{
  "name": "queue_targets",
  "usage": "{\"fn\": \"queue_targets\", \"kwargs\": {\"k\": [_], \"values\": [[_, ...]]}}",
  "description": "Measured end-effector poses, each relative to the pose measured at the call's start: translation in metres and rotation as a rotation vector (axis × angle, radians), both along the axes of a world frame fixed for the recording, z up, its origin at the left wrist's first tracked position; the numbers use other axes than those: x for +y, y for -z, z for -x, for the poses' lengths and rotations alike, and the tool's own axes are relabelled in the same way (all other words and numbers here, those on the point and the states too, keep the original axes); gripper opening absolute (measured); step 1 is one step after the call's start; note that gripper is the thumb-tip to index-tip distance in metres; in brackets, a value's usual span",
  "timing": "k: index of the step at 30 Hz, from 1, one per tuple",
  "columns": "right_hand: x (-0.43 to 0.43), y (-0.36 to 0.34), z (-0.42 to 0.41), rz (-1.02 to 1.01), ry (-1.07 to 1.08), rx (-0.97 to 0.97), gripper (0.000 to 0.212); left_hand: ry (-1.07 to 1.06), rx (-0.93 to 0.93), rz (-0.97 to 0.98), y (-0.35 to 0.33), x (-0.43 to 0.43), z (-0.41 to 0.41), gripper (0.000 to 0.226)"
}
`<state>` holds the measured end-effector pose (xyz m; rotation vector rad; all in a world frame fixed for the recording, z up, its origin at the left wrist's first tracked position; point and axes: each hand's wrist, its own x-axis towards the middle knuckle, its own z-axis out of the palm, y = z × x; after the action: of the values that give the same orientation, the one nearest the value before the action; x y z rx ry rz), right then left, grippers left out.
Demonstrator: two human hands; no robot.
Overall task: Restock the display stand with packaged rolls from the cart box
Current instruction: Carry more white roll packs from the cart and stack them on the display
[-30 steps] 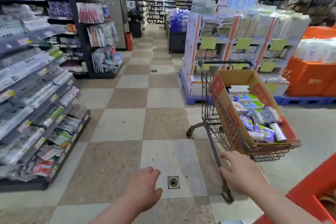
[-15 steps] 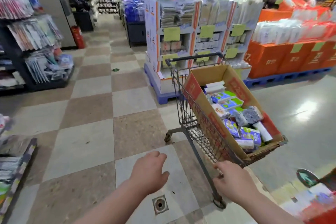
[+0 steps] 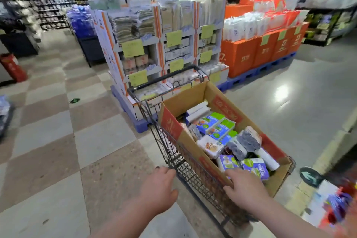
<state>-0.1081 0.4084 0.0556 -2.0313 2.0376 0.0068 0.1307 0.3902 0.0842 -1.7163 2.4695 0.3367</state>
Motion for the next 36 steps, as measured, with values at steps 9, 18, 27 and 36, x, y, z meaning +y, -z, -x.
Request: {"fn": "queue_targets", "kwargs": {"k": [9, 18, 27, 36], "values": [[-0.095, 0.008, 0.041, -0.025, 0.156, 0.052, 0.037, 0.263, -0.037, -0.090, 0.041, -0.111, 0.063, 0.048], [-0.197, 0.048, 0.053, -0.219, 0.317, 0.029, 0.033, 0.442, -0.077, -0.112, 0.079, -0.270, 0.102, 0.045], [-0.235, 0.116, 0.038, -0.493, 0.566, -0.256, 0.049, 0.593, -0.241, -0.215, 0.111, -0.370, 0.120, 0.043], [-0.245, 0.134, 0.019, -0.486, 0.927, -0.572, 0.098, 0.653, -0.535, -0.170, 0.126, -0.409, 0.124, 0.049]]}}
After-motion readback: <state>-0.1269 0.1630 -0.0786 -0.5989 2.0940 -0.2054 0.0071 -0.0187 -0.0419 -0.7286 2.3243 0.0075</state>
